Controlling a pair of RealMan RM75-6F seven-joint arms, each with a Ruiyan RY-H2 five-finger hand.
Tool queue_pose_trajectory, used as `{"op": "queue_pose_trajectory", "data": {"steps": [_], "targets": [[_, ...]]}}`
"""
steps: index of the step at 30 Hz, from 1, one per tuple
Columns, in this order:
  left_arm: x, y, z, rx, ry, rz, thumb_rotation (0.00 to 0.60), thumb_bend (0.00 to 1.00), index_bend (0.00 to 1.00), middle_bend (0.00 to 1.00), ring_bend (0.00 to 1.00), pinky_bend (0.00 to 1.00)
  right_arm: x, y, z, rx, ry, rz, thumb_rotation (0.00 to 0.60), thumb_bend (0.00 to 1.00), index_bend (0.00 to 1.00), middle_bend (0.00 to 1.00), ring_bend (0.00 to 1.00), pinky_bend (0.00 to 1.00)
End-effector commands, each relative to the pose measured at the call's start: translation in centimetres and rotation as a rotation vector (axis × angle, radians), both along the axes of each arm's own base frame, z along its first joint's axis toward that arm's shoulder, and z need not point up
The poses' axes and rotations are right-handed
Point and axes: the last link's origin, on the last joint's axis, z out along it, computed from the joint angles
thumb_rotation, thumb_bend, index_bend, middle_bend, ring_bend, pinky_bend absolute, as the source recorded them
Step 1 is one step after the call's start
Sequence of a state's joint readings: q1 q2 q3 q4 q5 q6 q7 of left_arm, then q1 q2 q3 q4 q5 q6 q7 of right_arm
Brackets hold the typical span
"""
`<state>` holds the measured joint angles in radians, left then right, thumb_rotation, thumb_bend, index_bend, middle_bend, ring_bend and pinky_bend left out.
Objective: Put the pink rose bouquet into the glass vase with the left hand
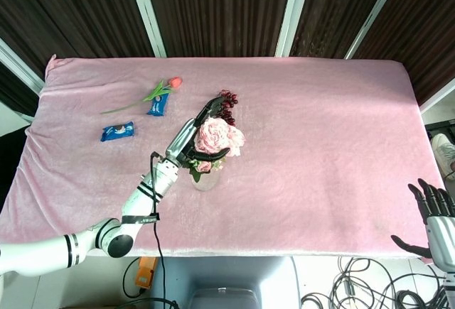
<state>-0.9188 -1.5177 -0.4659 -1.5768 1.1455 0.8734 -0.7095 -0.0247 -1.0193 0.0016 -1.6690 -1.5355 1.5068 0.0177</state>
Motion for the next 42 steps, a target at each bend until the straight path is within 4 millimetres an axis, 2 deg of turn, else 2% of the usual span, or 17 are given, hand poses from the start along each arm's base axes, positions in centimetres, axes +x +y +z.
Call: {"op": "queue_pose_trajectory", "data": {"steps": [1,9,15,18,21,23,24,27,30,32,34,35,39,42], "targets": [[-0.3,-0.1,0.6,-0.069,-0.016,0.008,0.6,0.22,0.0,0.0,0.0,0.0,0.0,0.0,0.0,0.0,0.001,0.0,0.6,0.25,0.0,0.0,0.0,0.0],[-1.0,-0.8,2.4,0.005,0.073,-0.045,0.6,0.17,0.0,0.0,0.0,0.0,0.2,-0.1,-0.3,0.013,0.003,0.008,0.6,0.3,0.0,0.0,0.0,0.0],[-2.1,-1.4,5.0,0.132,0.155,-0.081,0.6,0.17,0.0,0.0,0.0,0.0,0.3,-0.3,-0.7,0.023,0.011,0.009,0.6,0.3,0.0,0.0,0.0,0.0],[-3.1,-2.4,6.4,0.196,0.212,-0.103,0.6,0.17,0.0,0.0,0.0,0.0,0.4,-0.3,-0.8,0.022,0.009,0.008,0.6,0.3,0.0,0.0,0.0,0.0],[-5.6,-4.1,8.3,0.312,0.351,-0.144,0.6,0.17,0.0,0.0,0.0,0.0,0.4,-0.2,-0.8,0.018,0.011,0.012,0.6,0.3,0.0,0.0,0.0,0.0],[-8.6,-5.9,9.6,0.373,0.467,-0.142,0.6,0.19,0.0,0.0,0.0,0.0,0.4,-0.2,-0.7,0.012,0.012,0.012,0.6,0.3,0.0,0.0,0.0,0.0],[-10.4,-7.6,9.9,0.361,0.488,-0.123,0.6,0.21,0.0,0.0,0.0,0.0,0.4,-0.1,-0.7,0.007,0.015,0.008,0.6,0.3,0.0,0.0,0.0,0.0],[-15.6,-11.2,10.3,0.382,0.641,-0.11,0.6,0.24,0.0,0.0,0.0,0.0,0.2,-0.2,-0.7,-0.004,0.019,-0.01,0.6,0.3,0.0,0.0,0.0,0.0],[-22.4,-15.1,9.9,0.497,0.917,-0.058,0.6,0.24,0.0,0.0,0.0,0.0,-0.1,-0.3,-0.7,-0.016,0.029,-0.029,0.6,0.3,0.0,0.0,0.0,0.0],[-24.9,-17.0,8.9,0.52,0.955,0.026,0.6,0.24,0.0,0.0,0.0,0.0,0.0,-0.2,-0.7,-0.023,0.033,-0.031,0.6,0.3,0.0,0.0,0.0,0.0],[-26.8,-18.6,7.5,0.486,0.945,0.074,0.6,0.23,0.0,0.0,0.0,0.0,0.1,0.0,-0.8,-0.037,0.042,-0.034,0.6,0.3,0.0,0.0,0.0,0.0],[-27.4,-19.0,7.2,0.47,0.996,0.054,0.6,0.23,0.0,0.0,0.0,0.0,0.1,0.1,-0.8,-0.041,0.046,-0.033,0.6,0.3,0.0,0.0,0.0,0.0],[-27.2,-18.9,7.1,0.653,1.143,0.033,0.6,0.23,0.0,0.0,0.0,0.0,0.4,0.5,-1.2,-0.046,0.063,-0.025,0.6,0.3,0.0,0.0,0.0,0.0],[-27.2,-18.9,6.5,0.677,1.178,0.037,0.6,0.23,0.0,0.0,0.0,0.0,0.4,0.8,-1.3,-0.037,0.071,-0.024,0.6,0.3,0.0,0.0,0.0,0.0]]}}
